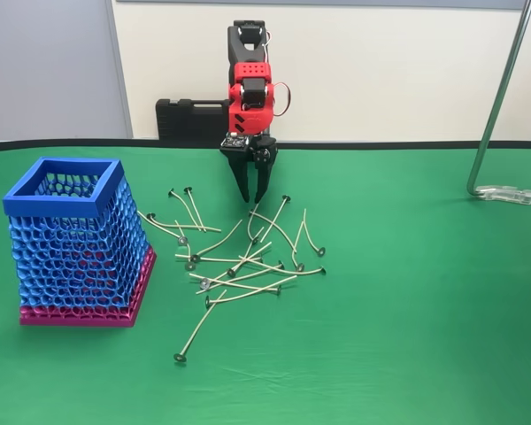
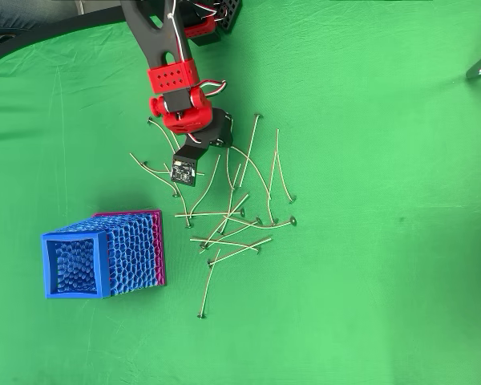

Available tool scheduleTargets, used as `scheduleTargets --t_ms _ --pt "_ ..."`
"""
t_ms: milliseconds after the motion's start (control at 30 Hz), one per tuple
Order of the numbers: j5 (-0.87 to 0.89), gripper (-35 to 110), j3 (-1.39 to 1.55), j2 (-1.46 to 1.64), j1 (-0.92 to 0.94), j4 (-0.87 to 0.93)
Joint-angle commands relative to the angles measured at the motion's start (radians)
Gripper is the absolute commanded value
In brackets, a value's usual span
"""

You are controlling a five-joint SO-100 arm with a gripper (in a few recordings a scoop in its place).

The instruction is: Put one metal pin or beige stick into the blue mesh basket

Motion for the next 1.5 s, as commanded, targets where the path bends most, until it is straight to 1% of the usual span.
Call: scheduleTargets --t_ms 0,533,1467 --pt "0.0 13 0.002 -0.003 0.002 -0.009" --pt "-0.028 13 0.052 -0.038 0.015 -0.077" --pt "-0.051 11 -0.029 -0.084 0.037 -0.077"
